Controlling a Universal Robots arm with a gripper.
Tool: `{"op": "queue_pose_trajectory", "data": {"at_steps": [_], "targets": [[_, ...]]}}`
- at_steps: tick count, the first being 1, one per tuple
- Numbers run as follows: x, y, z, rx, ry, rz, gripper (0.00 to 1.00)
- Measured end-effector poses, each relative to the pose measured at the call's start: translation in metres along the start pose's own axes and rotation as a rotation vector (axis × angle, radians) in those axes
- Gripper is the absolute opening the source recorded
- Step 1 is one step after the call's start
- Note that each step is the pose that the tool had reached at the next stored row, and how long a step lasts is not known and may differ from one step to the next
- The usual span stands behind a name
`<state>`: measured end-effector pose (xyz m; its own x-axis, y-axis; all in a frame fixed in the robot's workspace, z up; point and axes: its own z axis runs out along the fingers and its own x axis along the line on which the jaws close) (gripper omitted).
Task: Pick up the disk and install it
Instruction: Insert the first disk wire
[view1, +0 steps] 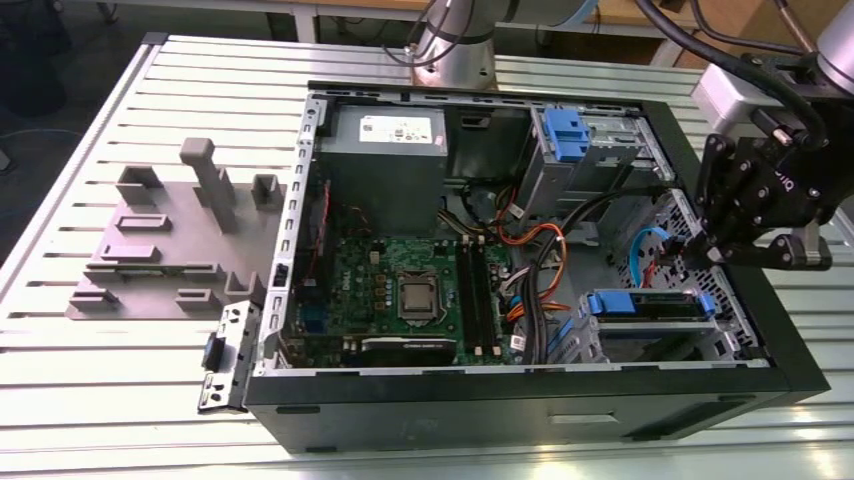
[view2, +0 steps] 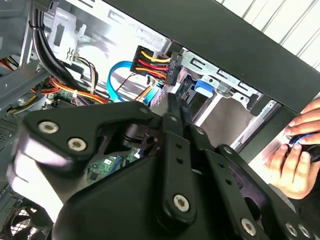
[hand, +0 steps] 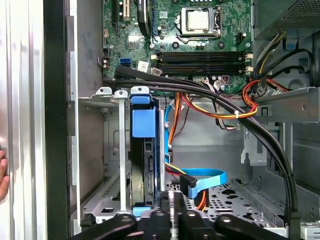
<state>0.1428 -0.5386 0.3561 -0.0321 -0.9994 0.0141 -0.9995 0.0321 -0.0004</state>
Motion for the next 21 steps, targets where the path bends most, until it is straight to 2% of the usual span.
{"op": "queue_pose_trajectory", "data": {"at_steps": [2,3,14,21], "targets": [[0.0,0.0,0.0,0.0,0.0001,0.0,0.17],[0.0,0.0,0.0,0.0,0.0003,0.0,0.24],[-0.0027,-0.0032,0.0,0.0001,0.0017,-0.001,0.24],[-0.0029,-0.0033,0.0,0.0004,0.0033,-0.022,0.24]]}}
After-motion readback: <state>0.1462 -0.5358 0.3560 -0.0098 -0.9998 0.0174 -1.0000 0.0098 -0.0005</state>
